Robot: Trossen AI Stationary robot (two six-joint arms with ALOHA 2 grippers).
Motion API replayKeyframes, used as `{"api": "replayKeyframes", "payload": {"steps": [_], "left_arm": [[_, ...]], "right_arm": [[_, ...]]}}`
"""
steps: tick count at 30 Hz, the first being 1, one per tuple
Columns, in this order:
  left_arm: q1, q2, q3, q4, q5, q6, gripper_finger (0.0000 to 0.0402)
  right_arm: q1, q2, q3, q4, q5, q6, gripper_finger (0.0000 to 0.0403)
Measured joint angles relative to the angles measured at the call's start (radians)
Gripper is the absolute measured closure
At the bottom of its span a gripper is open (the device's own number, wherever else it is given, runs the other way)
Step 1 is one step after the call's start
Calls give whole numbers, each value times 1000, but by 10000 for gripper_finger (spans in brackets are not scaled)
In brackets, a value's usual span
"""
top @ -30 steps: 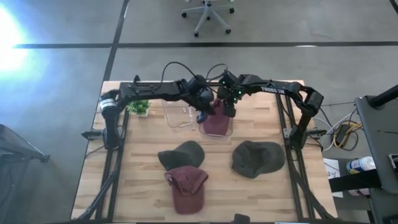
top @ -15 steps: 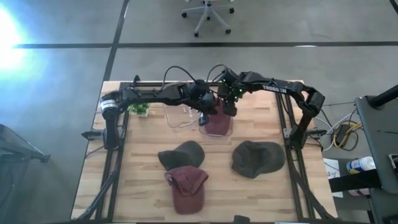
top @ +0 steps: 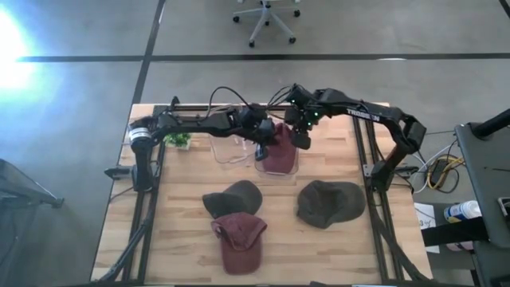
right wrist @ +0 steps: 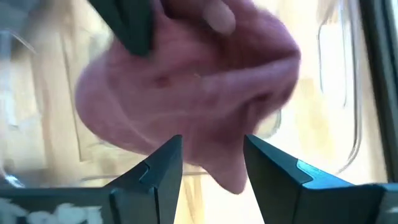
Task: Pick & Place hat
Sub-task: Put the right red cap into the right transparent bin
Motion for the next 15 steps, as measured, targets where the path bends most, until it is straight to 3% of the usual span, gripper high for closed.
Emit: {"api": "replayKeyframes", "payload": {"steps": [5, 11, 15], "left_arm": [[0, 0, -2, -1, -2, -6, 401], [-2, -14, -2, -6, -3, -30, 401], [-4, -32, 3, -1, -3, -28, 401]], "right_arm": [[-5, 8, -24, 83, 1, -22, 239], [-5, -19, -17, -32, 61, -20, 239], [-8, 2, -28, 26, 67, -37, 239]]}}
